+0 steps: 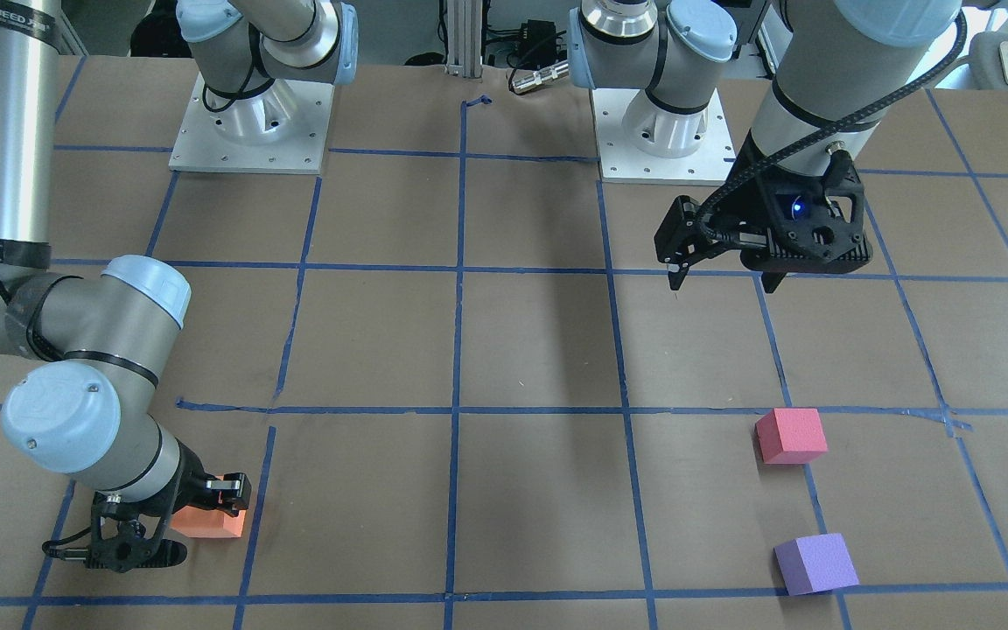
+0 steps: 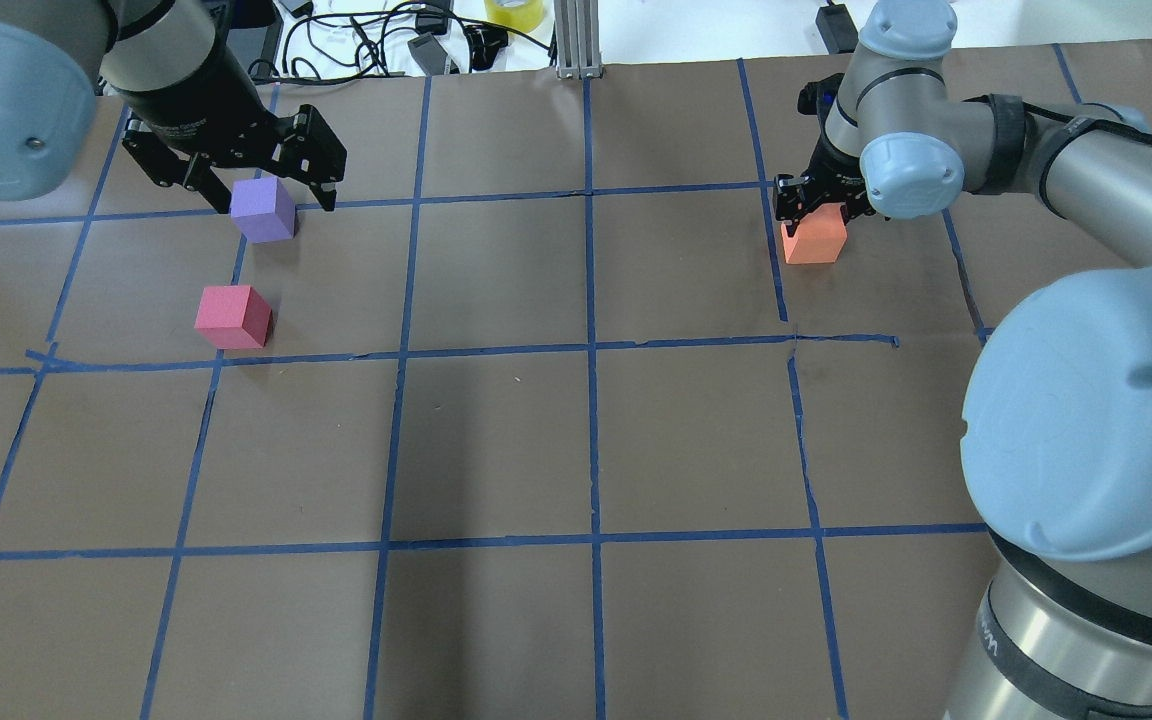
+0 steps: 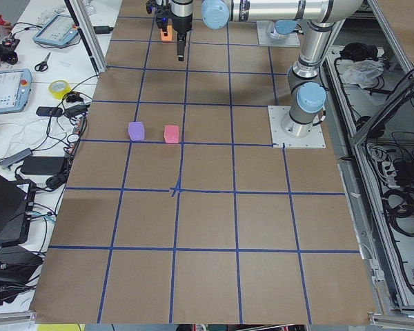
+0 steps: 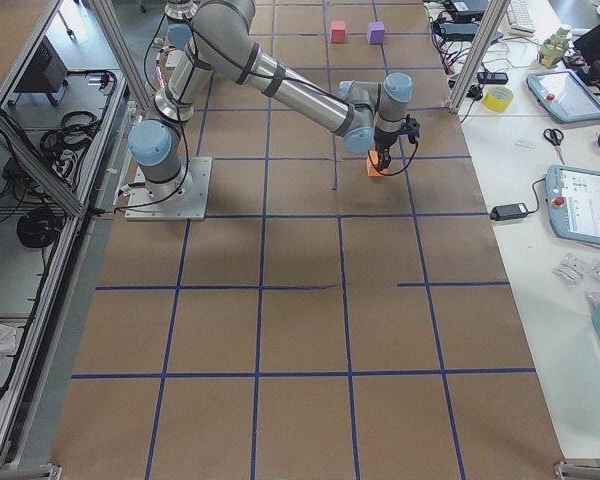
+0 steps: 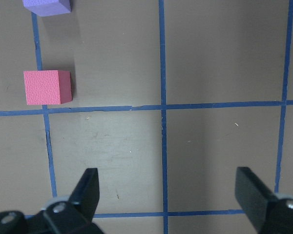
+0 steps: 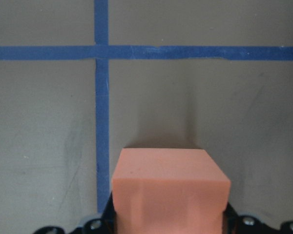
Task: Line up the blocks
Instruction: 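Carry the orange cube with the right gripper toward the table center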
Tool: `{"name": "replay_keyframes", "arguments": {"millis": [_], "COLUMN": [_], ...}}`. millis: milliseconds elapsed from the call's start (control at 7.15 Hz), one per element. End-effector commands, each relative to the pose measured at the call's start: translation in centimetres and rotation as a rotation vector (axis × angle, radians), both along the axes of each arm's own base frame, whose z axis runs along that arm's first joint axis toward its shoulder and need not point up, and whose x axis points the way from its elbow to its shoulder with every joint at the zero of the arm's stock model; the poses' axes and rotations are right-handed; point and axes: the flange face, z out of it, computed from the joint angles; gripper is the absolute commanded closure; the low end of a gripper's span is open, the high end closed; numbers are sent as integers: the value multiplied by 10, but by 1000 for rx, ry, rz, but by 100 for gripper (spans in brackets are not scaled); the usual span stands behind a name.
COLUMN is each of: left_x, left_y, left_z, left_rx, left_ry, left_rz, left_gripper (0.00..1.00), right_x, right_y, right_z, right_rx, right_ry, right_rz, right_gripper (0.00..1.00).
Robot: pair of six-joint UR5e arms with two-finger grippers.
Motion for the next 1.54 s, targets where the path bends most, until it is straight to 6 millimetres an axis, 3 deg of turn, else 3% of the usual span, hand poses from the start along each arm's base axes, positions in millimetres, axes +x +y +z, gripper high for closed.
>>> {"name": "replay_keyframes", "arguments": {"millis": [0,140,280,420,559,699,979,1119,1399], "left_x": [1,2,2,2,5,23,38,42,73], "left_y": [0,0,1,1,0,0,-1,0,-4], "left_z": [2,2,2,2,4,4,7,7,7], "left_rx": [-5,-5,-5,-5,2,37,33,36,36], "left_ry": [-3,-5,-3,0,3,6,22,-1,3], "left_rz": [1,2,2,2,9,43,71,76,135], "left_gripper": [0,0,0,0,0,0,0,0,0], "right_x": [4,19,50,97,157,209,304,334,366], "right_y": [-2,-7,-13,-7,9,22,38,44,52], "right_z": [7,23,38,44,46,47,38,33,17], "right_rx": [-12,-42,-71,-80,-78,-85,-93,-94,-91], "right_ry": [-1,-13,-20,-30,-45,-55,-76,-83,-92], "right_rz": [-8,-19,16,2,-30,-19,-77,-77,-84], "right_gripper": [56,54,54,55,56,56,56,55,55]}}
